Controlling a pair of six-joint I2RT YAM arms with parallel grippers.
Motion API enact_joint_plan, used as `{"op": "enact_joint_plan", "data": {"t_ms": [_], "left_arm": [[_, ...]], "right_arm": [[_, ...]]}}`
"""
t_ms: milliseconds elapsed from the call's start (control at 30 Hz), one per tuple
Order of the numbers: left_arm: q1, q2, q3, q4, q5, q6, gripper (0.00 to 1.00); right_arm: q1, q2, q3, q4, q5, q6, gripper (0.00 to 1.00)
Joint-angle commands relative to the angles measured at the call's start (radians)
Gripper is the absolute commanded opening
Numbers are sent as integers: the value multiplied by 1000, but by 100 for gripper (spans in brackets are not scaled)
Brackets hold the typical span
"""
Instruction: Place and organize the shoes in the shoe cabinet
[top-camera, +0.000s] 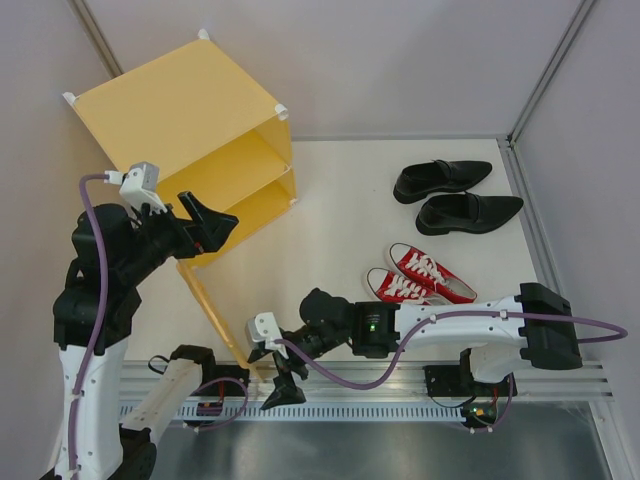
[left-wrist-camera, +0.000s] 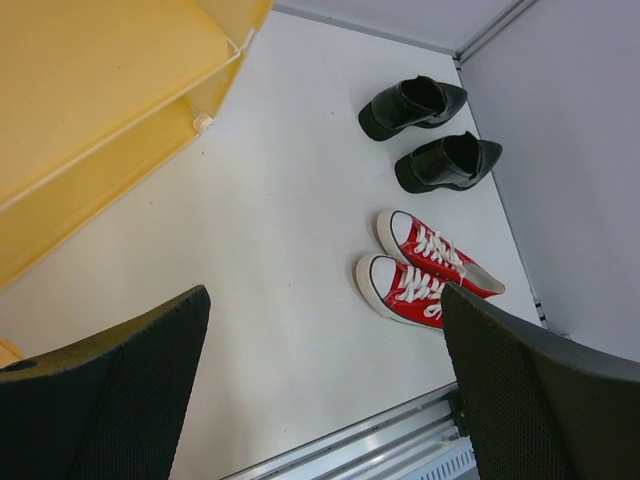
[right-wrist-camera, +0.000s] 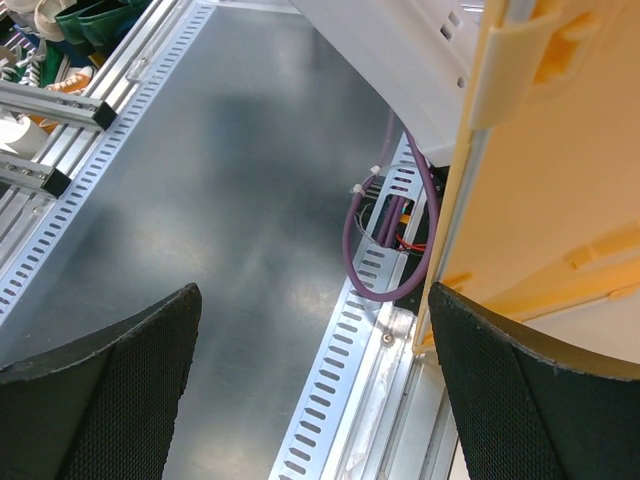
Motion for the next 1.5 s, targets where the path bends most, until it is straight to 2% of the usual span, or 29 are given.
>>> {"op": "enact_joint_plan", "data": {"t_ms": [0, 300, 500, 733, 933, 1133, 1300, 1333, 1433, 1467], "left_arm": [[-2, 10, -34, -60, 13, 35, 99], [-2, 25, -22, -58, 106, 41, 100], [-2, 4, -48, -70, 62, 33, 97], [-2, 1, -50, -87, -21, 44, 94], [-2, 2, -50, -87, -42, 53, 95], [-2, 2, -45, -84, -44, 56, 97], [-2, 10, -40, -81, -39, 55, 97], [-2, 10, -40, -80, -38, 53, 97], [-2, 14, -42, -69, -30, 53, 98], [-2, 14, -42, -66, -27, 52, 98]], "right_arm": [[11, 8, 51, 51, -63, -15, 98], [11, 57, 112, 8, -98, -77, 98], [11, 36, 109, -53, -25, -127, 98], [2, -58, 77, -141, 193, -160, 98], [-27, -119, 77, -244, 458, -92, 98], [-162, -176, 56, -334, 746, 63, 98], [-422, -210, 23, -396, 859, 180, 98], [-509, -208, 22, -402, 883, 206, 98], [-634, -176, 32, -422, 884, 234, 96], [-716, -164, 36, -422, 868, 257, 95]]}}
